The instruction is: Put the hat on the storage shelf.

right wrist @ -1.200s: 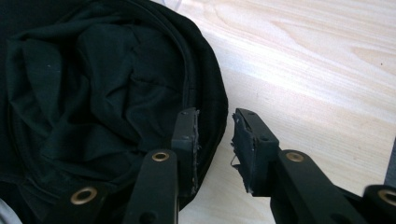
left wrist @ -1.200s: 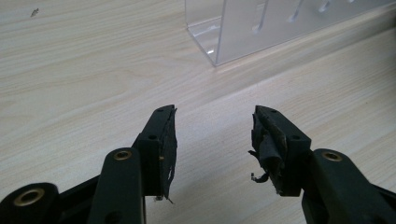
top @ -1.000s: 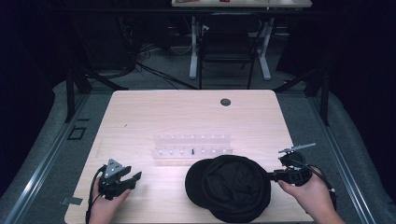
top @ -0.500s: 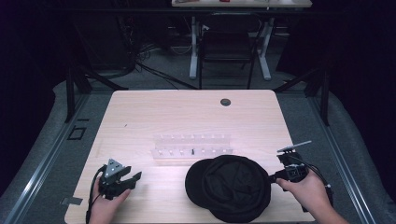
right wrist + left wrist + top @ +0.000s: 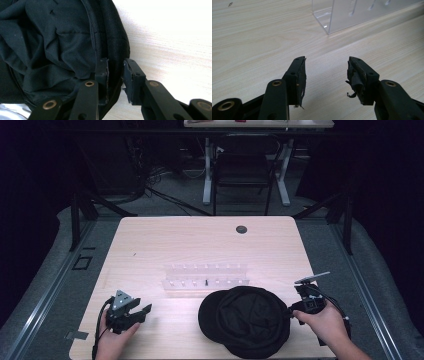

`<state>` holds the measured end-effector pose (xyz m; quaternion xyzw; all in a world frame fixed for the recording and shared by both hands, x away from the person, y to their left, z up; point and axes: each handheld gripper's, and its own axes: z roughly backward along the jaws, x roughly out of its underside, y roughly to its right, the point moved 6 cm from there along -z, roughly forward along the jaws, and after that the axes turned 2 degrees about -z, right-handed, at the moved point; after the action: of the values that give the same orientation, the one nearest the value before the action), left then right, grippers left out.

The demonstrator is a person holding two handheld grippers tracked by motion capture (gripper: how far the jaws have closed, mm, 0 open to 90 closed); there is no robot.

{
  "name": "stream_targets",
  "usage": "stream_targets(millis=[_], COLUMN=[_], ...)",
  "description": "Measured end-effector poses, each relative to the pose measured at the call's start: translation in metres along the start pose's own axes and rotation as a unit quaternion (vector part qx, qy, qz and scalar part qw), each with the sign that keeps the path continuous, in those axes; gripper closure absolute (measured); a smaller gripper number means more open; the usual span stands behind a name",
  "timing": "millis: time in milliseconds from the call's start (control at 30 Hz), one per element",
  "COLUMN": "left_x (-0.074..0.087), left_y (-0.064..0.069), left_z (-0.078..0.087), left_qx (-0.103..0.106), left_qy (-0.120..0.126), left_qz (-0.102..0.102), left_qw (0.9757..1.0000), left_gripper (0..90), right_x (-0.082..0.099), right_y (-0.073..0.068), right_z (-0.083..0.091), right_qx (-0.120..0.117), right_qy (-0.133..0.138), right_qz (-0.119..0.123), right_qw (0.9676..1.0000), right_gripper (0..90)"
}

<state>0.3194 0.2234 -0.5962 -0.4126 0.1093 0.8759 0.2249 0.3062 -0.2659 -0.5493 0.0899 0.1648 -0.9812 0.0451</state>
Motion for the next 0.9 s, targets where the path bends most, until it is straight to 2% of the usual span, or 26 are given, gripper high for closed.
stream_targets(millis=[67, 100, 167, 200, 267, 300, 433, 467, 500, 533, 700, 733, 767, 833, 867, 900], left_x=[0.000, 0.000, 0.000, 0.000, 0.000, 0.000, 0.000, 0.000, 0.000, 0.000, 0.000, 0.000, 0.000, 0.000, 0.000, 0.000], left_y=[0.000, 0.000, 0.000, 0.000, -0.001, -0.001, -0.001, -0.001, -0.001, -0.001, 0.000, -0.001, -0.001, -0.001, -0.001, -0.001], left_z=[0.000, 0.000, 0.000, 0.000, 0.000, 0.000, 0.000, 0.000, 0.000, 0.000, -0.001, -0.001, -0.001, -0.001, -0.001, -0.001], left_qx=[0.000, -0.001, -0.001, -0.003, -0.003, -0.003, -0.004, -0.003, -0.003, -0.002, -0.002, -0.003, -0.002, -0.002, -0.002, -0.002], left_qy=[0.000, 0.000, 0.000, 0.000, -0.002, -0.001, -0.001, -0.001, -0.001, -0.002, -0.003, -0.004, -0.004, -0.004, -0.004, -0.003], left_qz=[0.000, 0.000, -0.001, -0.001, -0.001, 0.002, 0.005, 0.005, 0.005, 0.004, 0.003, 0.004, 0.003, 0.004, 0.004, 0.004], left_qw=[1.0000, 1.0000, 1.0000, 1.0000, 1.0000, 1.0000, 1.0000, 1.0000, 1.0000, 1.0000, 1.0000, 1.0000, 1.0000, 1.0000, 1.0000, 1.0000], left_gripper=[49.2, 49.1, 49.1, 49.1, 49.1, 49.1, 49.1, 49.1, 49.1, 49.1, 49.1, 49.1, 49.1, 49.1, 49.1, 49.1], right_x=[0.000, 0.000, 0.000, 0.000, 0.001, 0.001, 0.004, 0.003, 0.003, 0.004, 0.002, 0.003, 0.001, 0.002, 0.001, 0.001], right_y=[0.001, 0.001, 0.002, 0.002, 0.004, 0.003, 0.005, 0.004, 0.004, 0.006, 0.007, 0.008, 0.006, 0.007, 0.006, 0.006], right_z=[0.000, -0.001, -0.001, -0.003, -0.003, -0.005, -0.006, -0.008, -0.008, -0.006, -0.012, -0.011, -0.013, -0.015, -0.017, -0.017], right_qx=[-0.002, -0.006, -0.008, -0.014, -0.019, -0.024, -0.025, -0.031, -0.031, -0.030, -0.030, -0.026, -0.029, -0.022, -0.027, -0.027], right_qy=[-0.002, -0.006, -0.008, -0.009, -0.026, -0.023, -0.050, -0.035, -0.035, -0.051, -0.041, -0.055, -0.043, -0.054, -0.040, -0.040], right_qz=[-0.006, -0.017, -0.019, -0.038, -0.041, -0.054, -0.050, -0.063, -0.063, -0.059, -0.068, -0.058, -0.070, -0.062, -0.072, -0.072], right_qw=[1.0000, 0.9998, 0.9998, 0.9991, 0.9986, 0.9980, 0.9972, 0.9969, 0.9969, 0.9965, 0.9964, 0.9964, 0.9962, 0.9964, 0.9962, 0.9962], right_gripper=[74.6, 75.1, 75.4, 76.4, 77.3, 77.4, 77.2, 77.0, 77.0, 76.8, 77.0, 77.4, 77.6, 78.4, 78.9, 78.9])
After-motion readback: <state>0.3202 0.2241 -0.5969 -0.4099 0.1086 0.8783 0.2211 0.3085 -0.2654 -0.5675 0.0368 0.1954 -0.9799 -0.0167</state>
